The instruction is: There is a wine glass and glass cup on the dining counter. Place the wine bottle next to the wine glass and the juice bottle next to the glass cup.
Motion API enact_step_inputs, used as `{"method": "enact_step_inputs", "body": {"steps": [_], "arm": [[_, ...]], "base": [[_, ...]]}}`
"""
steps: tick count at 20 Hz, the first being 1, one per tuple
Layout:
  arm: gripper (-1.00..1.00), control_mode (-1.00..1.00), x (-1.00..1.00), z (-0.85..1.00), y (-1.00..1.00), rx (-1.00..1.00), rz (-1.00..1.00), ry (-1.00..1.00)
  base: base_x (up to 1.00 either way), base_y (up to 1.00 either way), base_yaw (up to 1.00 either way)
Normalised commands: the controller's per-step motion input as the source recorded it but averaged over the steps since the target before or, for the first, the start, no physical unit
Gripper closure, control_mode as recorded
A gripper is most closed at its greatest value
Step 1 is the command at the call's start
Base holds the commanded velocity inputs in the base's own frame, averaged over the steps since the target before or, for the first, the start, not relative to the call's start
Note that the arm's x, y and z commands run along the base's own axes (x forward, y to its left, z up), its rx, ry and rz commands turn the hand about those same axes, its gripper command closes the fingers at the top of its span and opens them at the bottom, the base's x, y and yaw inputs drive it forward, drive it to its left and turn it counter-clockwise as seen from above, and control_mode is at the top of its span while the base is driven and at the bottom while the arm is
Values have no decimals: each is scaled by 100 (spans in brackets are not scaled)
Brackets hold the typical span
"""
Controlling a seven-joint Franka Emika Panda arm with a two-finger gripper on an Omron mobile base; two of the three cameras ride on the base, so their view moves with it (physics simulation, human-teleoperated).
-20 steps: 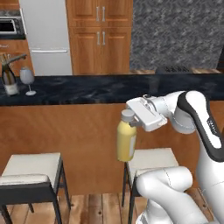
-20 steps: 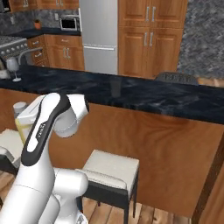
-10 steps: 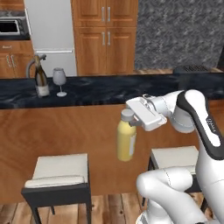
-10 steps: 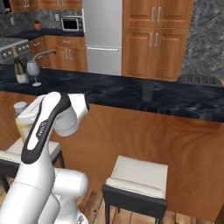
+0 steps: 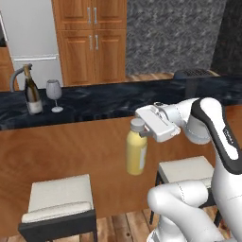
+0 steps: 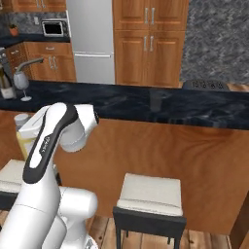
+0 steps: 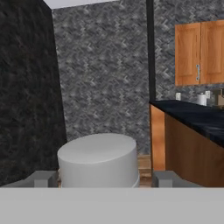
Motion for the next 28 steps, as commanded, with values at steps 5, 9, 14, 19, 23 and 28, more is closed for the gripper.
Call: {"method": "enact_step_inputs", "body": {"steps": [5, 9, 14, 19, 23, 28], "arm": [[100, 100, 0, 0, 0, 0, 0, 0], [100, 100, 0, 0, 0, 0, 0, 0], [100, 100, 0, 0, 0, 0, 0, 0], [100, 100, 0, 0, 0, 0, 0, 0], [100, 100, 0, 0, 0, 0, 0, 0], [100, 100, 0, 0, 0, 0, 0, 0]], "base": [[43, 26, -25], [25, 23, -13], [8, 13, -7], [0, 0, 0], [0, 0, 0], [0, 0, 0]]}}
